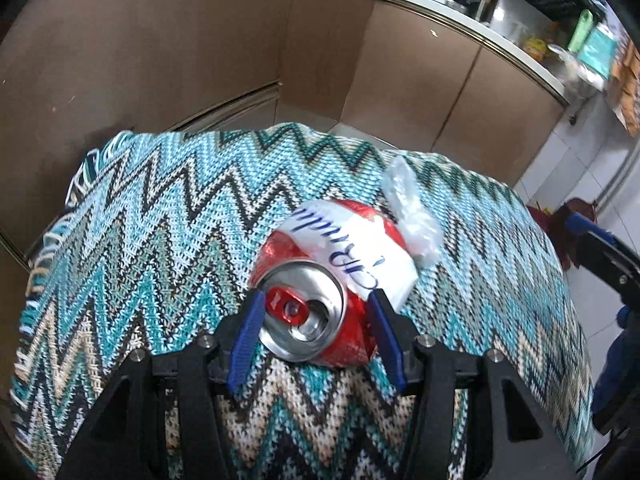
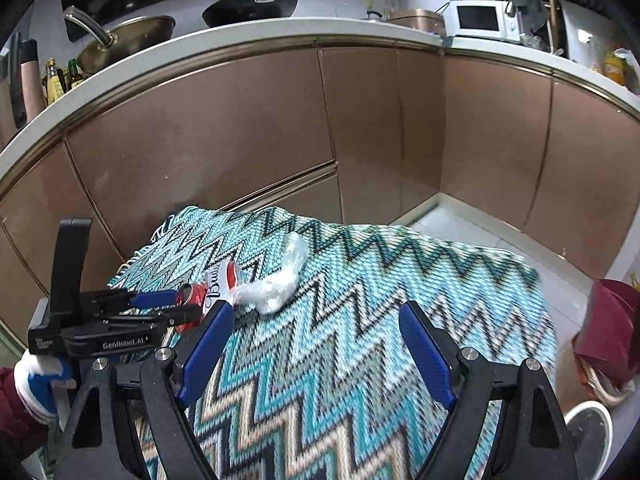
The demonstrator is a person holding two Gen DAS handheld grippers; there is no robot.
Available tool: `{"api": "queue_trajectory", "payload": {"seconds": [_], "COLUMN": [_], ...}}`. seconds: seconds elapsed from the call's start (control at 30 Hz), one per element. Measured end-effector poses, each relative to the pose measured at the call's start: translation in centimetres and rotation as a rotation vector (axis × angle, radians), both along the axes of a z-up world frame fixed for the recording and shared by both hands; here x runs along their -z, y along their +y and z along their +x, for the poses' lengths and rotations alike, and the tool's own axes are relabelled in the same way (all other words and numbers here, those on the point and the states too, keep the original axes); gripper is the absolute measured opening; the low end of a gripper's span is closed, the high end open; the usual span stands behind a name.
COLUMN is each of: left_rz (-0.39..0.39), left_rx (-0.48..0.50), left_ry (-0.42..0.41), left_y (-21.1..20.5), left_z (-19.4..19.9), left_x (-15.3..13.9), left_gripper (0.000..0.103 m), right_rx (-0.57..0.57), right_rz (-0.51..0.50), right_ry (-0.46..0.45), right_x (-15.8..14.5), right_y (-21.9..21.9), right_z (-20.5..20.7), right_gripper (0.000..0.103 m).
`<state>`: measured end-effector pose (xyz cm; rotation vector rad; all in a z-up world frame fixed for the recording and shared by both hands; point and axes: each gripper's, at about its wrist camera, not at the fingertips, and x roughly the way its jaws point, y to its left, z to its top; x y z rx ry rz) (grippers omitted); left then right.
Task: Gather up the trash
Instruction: 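Grasp the crushed red can with the left tool while the right tool grasps the clear plastic wrapper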
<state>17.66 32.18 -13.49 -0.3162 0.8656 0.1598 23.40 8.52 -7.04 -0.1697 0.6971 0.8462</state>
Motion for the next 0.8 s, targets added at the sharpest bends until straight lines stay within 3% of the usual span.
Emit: {"api": "queue_trajectory", "payload": {"seconds": [0.1, 0.23, 0.43, 0.53, 0.63, 0.73, 0.8], "left_rz": [-0.033, -0.024, 0.032, 0.036, 0.041, 0.057, 0.053], "left_rx": [-0.021, -0.03, -0.013, -0.004, 0.001, 0.012, 0.016], "left_ry": [-0.009, -0.04, -0.075, -0.083, -0.09, -0.118, -0.131], "left_y": [0.3, 0.6, -0.3, -0.5, -0.6, -0.9, -1.0], "left_z": [0.0, -0.3, -1.5, -1.7, -2.1, -2.9, -3.4], "left_x": [0.4, 0.4, -0.5, -0.6, -0.7, -1.2, -1.7], "left_gripper": [0.049, 0.038, 0.024, 0.023, 0.022, 0.006, 0.001], "right_rx": [-0.018, -0.039, -0.051, -0.06, -0.07, -0.085, -0.091], "right_rz": [-0.005, -0.017, -0.002, 0.005, 0.001, 0.018, 0.023], "right_ry": [0.017, 0.049, 0.129, 0.179, 0.209, 0.231, 0.224], "right_x": [0.8, 2.3, 4.5, 5.5, 6.4, 6.9, 6.7], "right_y": [1.8, 4.2, 6.9, 7.9, 8.7, 8.6, 8.3], "right_z": [1.1, 2.5, 4.6, 5.5, 6.1, 6.4, 6.2], "right_gripper": [0.084, 0.084, 0.082, 0.07, 0.05, 0.028, 0.026]}}
